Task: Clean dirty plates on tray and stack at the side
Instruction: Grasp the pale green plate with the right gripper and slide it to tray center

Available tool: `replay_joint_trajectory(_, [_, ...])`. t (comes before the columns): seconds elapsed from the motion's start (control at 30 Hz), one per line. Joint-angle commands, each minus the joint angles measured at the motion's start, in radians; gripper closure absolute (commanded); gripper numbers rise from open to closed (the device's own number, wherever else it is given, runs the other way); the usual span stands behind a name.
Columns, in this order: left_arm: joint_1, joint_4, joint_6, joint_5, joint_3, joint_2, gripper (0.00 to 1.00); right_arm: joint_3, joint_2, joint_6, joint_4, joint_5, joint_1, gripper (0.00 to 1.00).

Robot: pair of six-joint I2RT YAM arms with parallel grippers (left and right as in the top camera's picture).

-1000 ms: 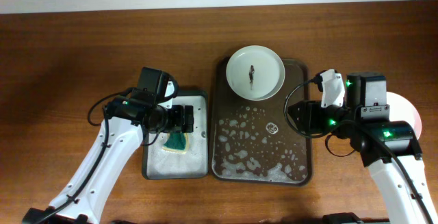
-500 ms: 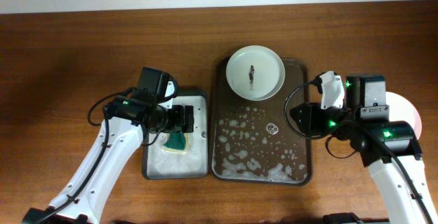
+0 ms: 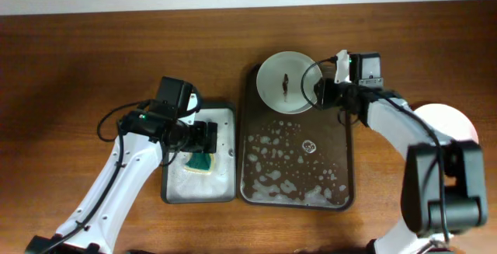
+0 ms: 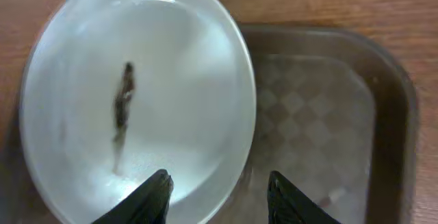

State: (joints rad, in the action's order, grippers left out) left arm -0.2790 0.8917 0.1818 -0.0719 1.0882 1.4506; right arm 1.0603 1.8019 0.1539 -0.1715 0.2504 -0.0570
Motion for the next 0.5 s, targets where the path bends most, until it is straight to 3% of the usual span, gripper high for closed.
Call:
replay_joint_trajectory(0.0, [0.004, 0.002, -0.012, -0.04, -0.001, -0.009, 0.01, 0.01, 0.1, 0.001, 0.153, -0.053, -0.009, 0.53])
replay_joint_trajectory(0.07, [0.004, 0.002, -0.012, -0.041, -0.001, -0.009, 0.01, 0.01, 0.143, 0.001, 0.186, -0.072, -0.009, 0.57])
replay_joint_trajectory(0.2, [0.004, 0.002, -0.012, -0.04, -0.001, -0.009, 0.01, 0.01, 0.187, 0.069, 0.201, -0.071, -0.009, 0.96])
replay_joint_trajectory(0.27, [0.004, 0.003, -0.012, -0.04, -0.001, -0.009, 0.0, 0.011, 0.127, 0.14, 0.106, -0.068, -0.008, 0.96])
replay_joint_trajectory(0.4, [0.004, 0.002, -0.012, -0.04, -0.001, -0.009, 0.0, 0.011, -0.192, 0.143, -0.221, -0.072, -0.008, 0.96])
replay_joint_trajectory(0.47, [0.004, 0.002, -0.012, -0.04, -0.001, -0.009, 0.0, 0.01, -0.353, 0.145, -0.465, -0.076, -0.008, 0.96])
